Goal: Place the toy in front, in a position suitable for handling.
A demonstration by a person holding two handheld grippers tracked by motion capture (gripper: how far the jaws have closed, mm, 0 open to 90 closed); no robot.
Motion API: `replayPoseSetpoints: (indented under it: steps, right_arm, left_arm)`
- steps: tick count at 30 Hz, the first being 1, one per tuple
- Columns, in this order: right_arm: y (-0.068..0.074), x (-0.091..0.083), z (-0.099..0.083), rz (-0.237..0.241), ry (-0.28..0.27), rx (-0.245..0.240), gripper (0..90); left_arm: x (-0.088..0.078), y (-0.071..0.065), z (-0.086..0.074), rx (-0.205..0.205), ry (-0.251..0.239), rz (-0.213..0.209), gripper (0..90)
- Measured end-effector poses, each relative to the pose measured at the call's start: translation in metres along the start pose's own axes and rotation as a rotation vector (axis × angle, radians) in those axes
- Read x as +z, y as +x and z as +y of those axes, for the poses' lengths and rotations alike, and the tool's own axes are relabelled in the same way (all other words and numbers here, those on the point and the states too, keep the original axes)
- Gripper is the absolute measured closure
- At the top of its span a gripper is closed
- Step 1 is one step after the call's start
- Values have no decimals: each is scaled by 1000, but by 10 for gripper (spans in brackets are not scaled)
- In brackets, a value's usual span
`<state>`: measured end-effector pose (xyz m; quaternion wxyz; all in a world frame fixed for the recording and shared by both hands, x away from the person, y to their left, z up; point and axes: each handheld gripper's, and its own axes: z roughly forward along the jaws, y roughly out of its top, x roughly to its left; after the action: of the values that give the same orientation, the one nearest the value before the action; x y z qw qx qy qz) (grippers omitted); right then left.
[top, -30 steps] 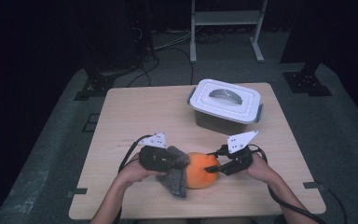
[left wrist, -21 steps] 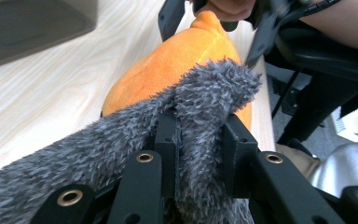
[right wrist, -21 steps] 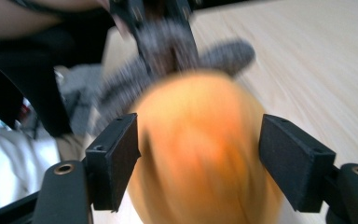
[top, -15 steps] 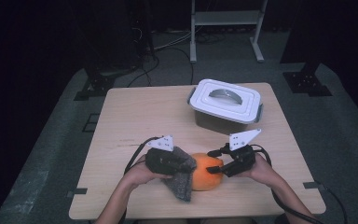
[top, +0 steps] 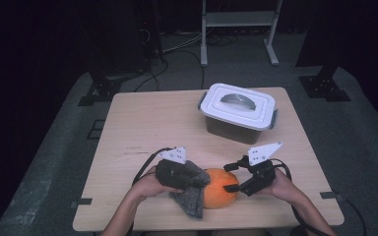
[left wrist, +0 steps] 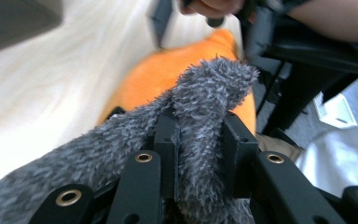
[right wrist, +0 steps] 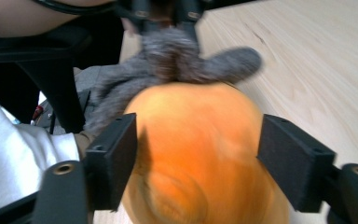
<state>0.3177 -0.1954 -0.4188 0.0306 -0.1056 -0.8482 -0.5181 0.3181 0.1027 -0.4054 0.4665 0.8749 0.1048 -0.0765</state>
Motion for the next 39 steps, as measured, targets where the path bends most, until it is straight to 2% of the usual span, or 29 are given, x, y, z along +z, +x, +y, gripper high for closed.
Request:
replayPoseSetpoints:
  steps: [4, 9, 14, 15, 18, 21, 25, 29, 32, 34, 35, 37, 38, 39]
  right_arm:
    - [-2, 6, -4, 30, -6, 49, 223]
    - [-3, 7, -1, 51, -19, 90, 220]
    - [-5, 9, 3, 43, 7, 100, 217]
    - [-7, 15, 2, 23, 61, 112, 259]
    - [-7, 21, -3, 39, 82, 127, 399]
    - [-4, 20, -6, 26, 74, 84, 532]
    - [0, 15, -1, -22, 43, 14, 604]
    - [-2, 17, 7, -60, 23, -65, 615]
    - [-5, 18, 13, -91, 21, -104, 621]
    - [-7, 18, 17, -93, 16, -128, 620]
    - [-8, 18, 19, -92, 22, -157, 618]
    - [-8, 21, 17, -88, 52, -197, 606]
    - [-8, 21, 17, -88, 52, -197, 606]
    - [-7, 20, 13, -78, 48, -210, 562]
  left_arm:
    - [-1, -5, -1, 26, 32, -22, 705]
    - [0, -5, -3, 21, 25, -35, 705]
    - [1, -6, -3, 22, 26, -38, 704]
    - [1, -6, -3, 25, 29, -30, 704]
    - [-1, -4, -2, 24, 20, -24, 705]
    - [-4, -2, 1, 24, -6, -19, 706]
    - [-10, 2, 9, 27, -29, 8, 706]
    - [-20, 7, 17, 24, -48, 38, 706]
    - [-27, 10, 23, 29, -59, 63, 706]
    - [-29, 13, 25, 26, -67, 75, 706]
    - [-29, 14, 26, 20, -74, 86, 706]
    - [-26, 16, 25, 17, -54, 106, 705]
    - [-26, 16, 25, 17, -54, 106, 705]
    - [-17, 17, 19, 18, -1, 119, 705]
